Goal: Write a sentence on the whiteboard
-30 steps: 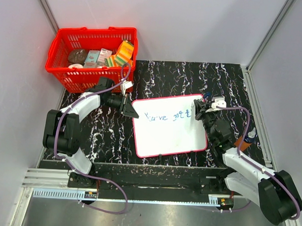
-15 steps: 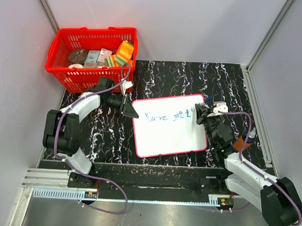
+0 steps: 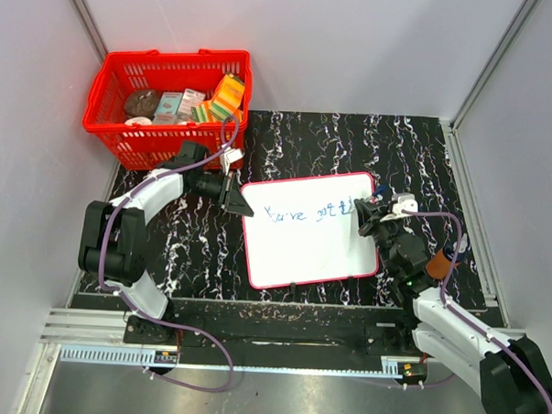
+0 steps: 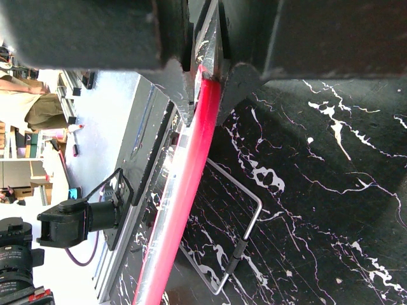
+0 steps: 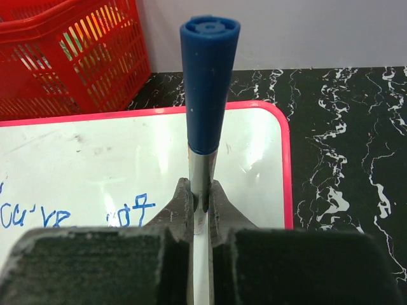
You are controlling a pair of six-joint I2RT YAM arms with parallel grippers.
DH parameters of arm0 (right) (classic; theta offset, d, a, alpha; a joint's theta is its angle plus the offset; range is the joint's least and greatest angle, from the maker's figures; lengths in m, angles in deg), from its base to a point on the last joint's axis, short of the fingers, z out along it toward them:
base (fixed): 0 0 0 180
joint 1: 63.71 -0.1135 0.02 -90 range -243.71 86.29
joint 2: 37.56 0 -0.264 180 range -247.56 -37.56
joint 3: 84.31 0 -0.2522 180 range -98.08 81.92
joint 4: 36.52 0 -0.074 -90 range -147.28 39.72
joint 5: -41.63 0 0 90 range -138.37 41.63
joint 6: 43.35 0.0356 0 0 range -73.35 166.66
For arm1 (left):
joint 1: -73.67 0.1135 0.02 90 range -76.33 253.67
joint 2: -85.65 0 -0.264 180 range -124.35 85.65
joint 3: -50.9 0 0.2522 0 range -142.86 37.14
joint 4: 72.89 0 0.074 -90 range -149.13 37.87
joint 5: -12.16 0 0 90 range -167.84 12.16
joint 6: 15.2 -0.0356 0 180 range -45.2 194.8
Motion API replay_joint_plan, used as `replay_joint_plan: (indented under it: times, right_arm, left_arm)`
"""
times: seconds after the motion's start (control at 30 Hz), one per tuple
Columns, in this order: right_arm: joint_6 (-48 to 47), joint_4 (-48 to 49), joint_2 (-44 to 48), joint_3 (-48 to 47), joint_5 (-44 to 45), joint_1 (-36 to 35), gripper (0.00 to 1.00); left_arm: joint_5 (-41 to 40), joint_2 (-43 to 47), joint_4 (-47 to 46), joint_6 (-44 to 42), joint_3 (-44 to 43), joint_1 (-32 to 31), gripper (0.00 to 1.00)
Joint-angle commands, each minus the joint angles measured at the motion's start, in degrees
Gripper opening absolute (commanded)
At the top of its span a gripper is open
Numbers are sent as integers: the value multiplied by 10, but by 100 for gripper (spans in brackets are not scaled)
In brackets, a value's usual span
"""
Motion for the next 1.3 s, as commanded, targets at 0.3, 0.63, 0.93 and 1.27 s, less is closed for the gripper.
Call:
replay_joint_plan:
  times: [0.3, 0.63, 0.93, 1.27]
  right_arm:
    - [-8, 12, -20, -13, 24, 4, 0]
    - [-34, 39, -67, -56, 53, 4, 0]
    - [-38, 16, -41, -43, 69, 4, 0]
    - [-24, -27, -6, -22, 42, 3, 0]
  left_arm:
    - [-141, 17, -42, -72, -2, 2, 0]
    - [-141, 17, -42, -72, -1, 1, 0]
    - [-139, 16, -43, -72, -4, 1, 0]
    - [-141, 15, -42, -71, -4, 1, 0]
